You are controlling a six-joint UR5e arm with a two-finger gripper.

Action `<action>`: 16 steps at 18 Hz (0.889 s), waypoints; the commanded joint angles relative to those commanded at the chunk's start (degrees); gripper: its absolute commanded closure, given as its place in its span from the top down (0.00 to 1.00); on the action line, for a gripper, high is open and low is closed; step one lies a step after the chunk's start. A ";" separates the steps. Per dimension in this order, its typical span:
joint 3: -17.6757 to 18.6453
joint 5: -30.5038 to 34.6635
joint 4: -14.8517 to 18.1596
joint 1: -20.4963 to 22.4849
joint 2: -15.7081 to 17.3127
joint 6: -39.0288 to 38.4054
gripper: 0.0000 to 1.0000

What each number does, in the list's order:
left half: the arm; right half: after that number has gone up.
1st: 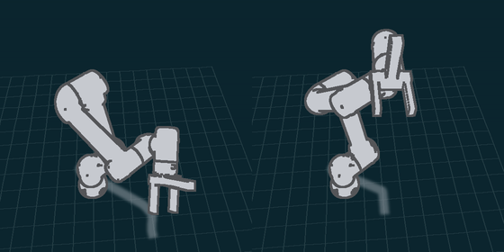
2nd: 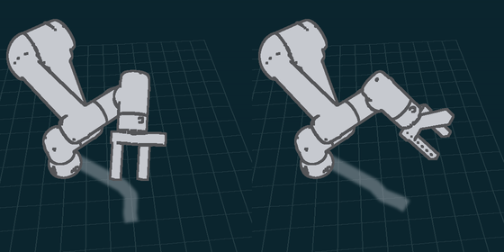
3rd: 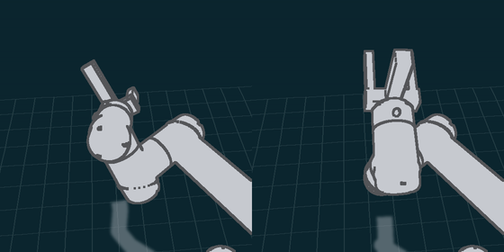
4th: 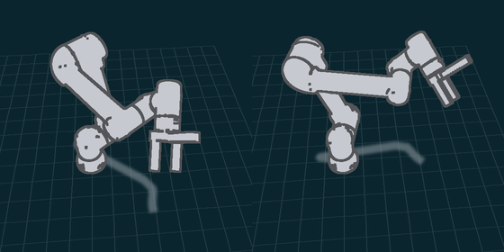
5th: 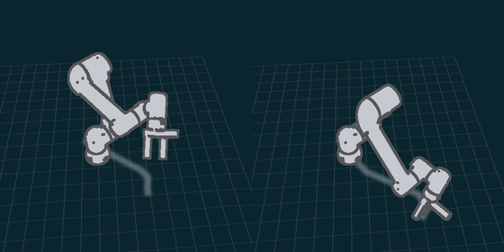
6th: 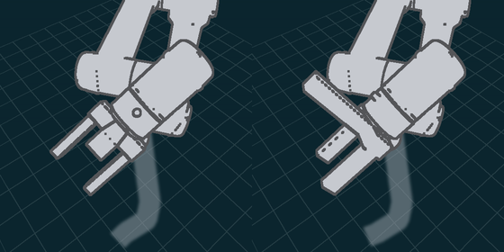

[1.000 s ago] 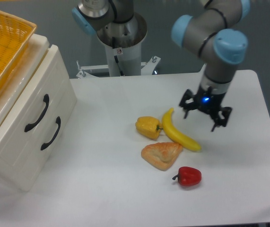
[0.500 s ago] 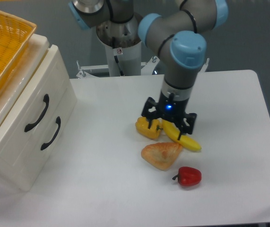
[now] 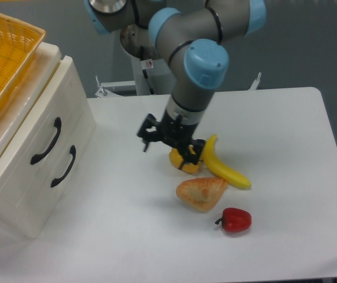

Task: Slide the top white drawer open
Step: 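Move the gripper over the fruit toward the cream cabinet's upper drawer handle, then lower the gripper onto the upper drawer's black handle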

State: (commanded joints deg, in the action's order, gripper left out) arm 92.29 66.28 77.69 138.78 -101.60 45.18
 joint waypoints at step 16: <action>-3.51 -3.87 11.08 -9.49 -1.67 -8.52 1.00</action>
State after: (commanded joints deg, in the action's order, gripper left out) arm 88.77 62.40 88.77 129.29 -103.27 36.66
